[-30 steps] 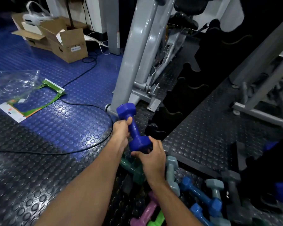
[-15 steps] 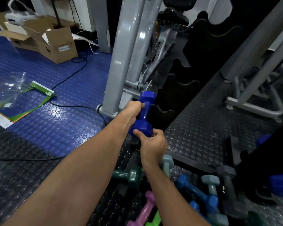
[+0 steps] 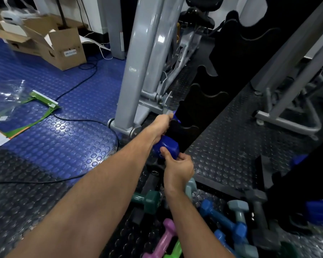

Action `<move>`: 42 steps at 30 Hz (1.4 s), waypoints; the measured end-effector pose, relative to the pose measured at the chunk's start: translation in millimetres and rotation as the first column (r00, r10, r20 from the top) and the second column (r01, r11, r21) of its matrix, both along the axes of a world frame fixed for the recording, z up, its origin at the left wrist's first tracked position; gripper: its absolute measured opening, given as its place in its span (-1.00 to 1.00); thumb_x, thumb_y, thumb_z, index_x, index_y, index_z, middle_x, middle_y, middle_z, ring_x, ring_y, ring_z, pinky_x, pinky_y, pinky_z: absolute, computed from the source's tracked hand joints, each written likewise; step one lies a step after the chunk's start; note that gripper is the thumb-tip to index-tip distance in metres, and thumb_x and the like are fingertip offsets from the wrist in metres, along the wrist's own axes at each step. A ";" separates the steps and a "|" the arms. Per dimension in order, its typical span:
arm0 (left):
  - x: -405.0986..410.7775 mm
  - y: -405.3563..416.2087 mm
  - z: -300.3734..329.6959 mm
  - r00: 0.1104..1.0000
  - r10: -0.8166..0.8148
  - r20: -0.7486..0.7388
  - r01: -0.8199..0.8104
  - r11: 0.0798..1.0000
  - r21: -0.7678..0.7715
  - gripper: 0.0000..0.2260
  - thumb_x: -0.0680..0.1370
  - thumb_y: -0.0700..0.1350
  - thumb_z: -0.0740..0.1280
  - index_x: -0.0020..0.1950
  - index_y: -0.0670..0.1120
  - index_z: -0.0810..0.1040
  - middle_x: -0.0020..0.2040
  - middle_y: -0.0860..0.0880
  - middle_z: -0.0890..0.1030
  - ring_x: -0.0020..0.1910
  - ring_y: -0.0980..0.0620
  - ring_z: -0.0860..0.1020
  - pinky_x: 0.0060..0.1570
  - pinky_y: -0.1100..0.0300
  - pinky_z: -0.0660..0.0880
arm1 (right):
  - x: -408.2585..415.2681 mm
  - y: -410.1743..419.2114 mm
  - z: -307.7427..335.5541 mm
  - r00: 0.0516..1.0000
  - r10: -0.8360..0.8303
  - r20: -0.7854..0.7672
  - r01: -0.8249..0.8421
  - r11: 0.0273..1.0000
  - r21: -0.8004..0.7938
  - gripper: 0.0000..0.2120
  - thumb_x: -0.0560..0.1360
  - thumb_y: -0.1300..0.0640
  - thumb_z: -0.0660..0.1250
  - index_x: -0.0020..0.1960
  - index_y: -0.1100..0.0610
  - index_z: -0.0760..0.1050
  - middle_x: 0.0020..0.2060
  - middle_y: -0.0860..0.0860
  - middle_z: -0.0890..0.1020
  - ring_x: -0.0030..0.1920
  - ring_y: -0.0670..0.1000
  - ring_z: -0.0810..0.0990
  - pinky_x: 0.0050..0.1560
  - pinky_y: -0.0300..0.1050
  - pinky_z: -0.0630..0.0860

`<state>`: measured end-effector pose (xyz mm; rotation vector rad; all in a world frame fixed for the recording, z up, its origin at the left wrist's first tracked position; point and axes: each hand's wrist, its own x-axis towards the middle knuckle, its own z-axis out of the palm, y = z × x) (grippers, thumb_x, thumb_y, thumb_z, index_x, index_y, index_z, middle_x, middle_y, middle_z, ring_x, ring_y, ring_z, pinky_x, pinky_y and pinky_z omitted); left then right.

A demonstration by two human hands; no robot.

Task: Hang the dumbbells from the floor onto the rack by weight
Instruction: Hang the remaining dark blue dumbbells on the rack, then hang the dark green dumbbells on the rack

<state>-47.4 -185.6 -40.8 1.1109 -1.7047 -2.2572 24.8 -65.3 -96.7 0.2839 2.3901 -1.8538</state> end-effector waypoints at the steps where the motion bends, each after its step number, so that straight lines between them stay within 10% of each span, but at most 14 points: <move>1: 1.1 4.8 1.1 1.000 -0.005 -0.015 0.005 1.000 0.021 -0.69 0.69 -0.05 0.19 -0.22 -0.06 0.53 -0.37 -0.04 0.53 -0.46 0.05 0.45 -0.46 0.24 0.36 | -1.1 3.7 -2.6 1.000 -0.004 0.010 0.004 1.000 -0.001 -0.42 0.26 -0.19 0.66 0.09 0.13 0.59 -0.21 -0.04 0.71 -0.21 -0.05 0.70 -0.09 -0.02 0.67; 7: 6.4 3.4 6.7 0.997 -0.007 0.075 0.013 0.997 -0.083 -0.66 0.70 0.07 0.15 -0.22 -0.04 0.43 -0.34 -0.03 0.41 -0.43 0.05 0.35 -0.50 0.26 0.30 | -7.8 17.6 -4.1 0.996 0.083 0.020 -0.084 0.995 0.057 -0.39 0.29 -0.20 0.64 0.16 0.14 0.58 -0.15 -0.04 0.68 -0.16 -0.11 0.63 -0.25 -0.37 0.40; 20: 31.5 11.3 -28.3 0.951 0.299 -0.083 -0.304 0.951 -0.052 -0.72 0.64 -0.04 0.30 -0.21 -0.11 0.61 -0.30 -0.06 0.64 -0.29 -0.01 0.56 -0.02 0.04 0.54 | -16.1 40.6 -7.0 0.952 0.301 -0.047 -0.294 0.949 0.114 -0.50 0.38 -0.14 0.60 0.18 0.10 0.58 -0.12 -0.09 0.70 -0.13 -0.14 0.68 -0.02 -0.14 0.64; 27: 84.9 9.7 -68.4 0.844 0.535 -0.022 -0.534 0.844 0.042 -0.83 0.66 -0.12 0.28 -0.01 -0.16 0.62 -0.12 -0.12 0.70 -0.21 -0.01 0.61 -0.35 0.24 0.43 | -8.1 60.5 -19.0 0.898 0.438 -0.049 -0.421 0.885 0.200 -0.62 0.49 -0.07 0.53 0.23 -0.05 0.50 -0.04 -0.17 0.64 -0.10 -0.25 0.61 -0.18 -0.34 0.45; 32: 137.8 13.2 -120.1 0.658 0.692 0.297 -0.742 0.663 0.098 -0.81 0.63 -0.20 0.31 0.14 -0.28 0.62 -0.22 -0.09 0.65 -0.36 0.04 0.56 -0.37 0.26 0.48 | 2.2 69.4 -59.7 0.686 0.696 0.209 -0.714 0.591 0.375 -0.47 0.42 -0.06 0.59 0.32 0.06 0.55 0.05 -0.06 0.62 -0.03 -0.10 0.60 -0.08 -0.24 0.50; 36: 159.7 29.3 -137.5 0.541 0.707 0.455 -0.813 0.578 0.068 -0.71 0.52 -0.23 0.39 0.18 -0.35 0.57 -0.03 -0.18 0.63 -0.07 -0.09 0.62 0.04 0.04 0.59 | 14.4 71.2 -81.8 0.452 0.836 0.310 -0.829 0.265 0.493 -0.29 0.37 -0.10 0.60 0.45 -0.01 0.46 0.23 0.01 0.52 0.23 0.01 0.55 0.27 -0.11 0.48; 42: 177.9 40.8 -165.2 0.632 0.569 0.526 -0.755 0.606 0.250 -0.86 0.56 -0.23 0.38 0.07 -0.24 0.50 0.00 -0.25 0.60 -0.04 -0.20 0.61 -0.01 -0.07 0.55 | 17.6 64.0 -99.9 0.343 0.879 0.330 -0.856 0.148 0.496 -0.11 0.32 -0.09 0.62 0.55 -0.06 0.29 0.33 -0.03 0.40 0.30 0.01 0.51 0.39 -0.07 0.44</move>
